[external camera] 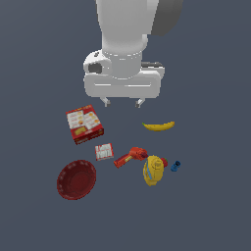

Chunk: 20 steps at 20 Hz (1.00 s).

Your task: Pick up a designated object from a clutter of objects.

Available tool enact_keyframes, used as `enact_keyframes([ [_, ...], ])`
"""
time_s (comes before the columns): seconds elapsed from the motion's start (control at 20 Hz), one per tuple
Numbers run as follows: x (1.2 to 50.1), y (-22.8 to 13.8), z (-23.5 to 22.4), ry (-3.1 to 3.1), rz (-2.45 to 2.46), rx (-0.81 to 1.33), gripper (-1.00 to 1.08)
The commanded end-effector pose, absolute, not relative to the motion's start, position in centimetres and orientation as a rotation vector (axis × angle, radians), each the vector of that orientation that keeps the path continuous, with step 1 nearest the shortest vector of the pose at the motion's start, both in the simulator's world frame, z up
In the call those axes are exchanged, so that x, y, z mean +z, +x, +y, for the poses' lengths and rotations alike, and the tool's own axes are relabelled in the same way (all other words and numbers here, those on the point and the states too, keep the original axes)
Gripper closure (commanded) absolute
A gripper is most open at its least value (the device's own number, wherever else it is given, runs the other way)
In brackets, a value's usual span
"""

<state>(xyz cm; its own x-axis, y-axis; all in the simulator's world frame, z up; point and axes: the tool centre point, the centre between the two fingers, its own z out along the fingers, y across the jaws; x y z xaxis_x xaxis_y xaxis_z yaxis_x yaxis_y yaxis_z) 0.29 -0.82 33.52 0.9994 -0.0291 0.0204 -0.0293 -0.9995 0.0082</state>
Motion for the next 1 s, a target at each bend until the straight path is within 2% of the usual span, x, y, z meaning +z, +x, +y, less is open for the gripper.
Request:
enact_keyframes([
  [0.0,33.4,0.4,-0.7,3.132,-0.048,0.031,-0.92],
  [0.5,31.2,2.4,1.6,3.128,-0.121,0.029,-0.92],
  [0.95,26.2,5.7,6.8,3.118,-0.267,0.024,-0.92],
])
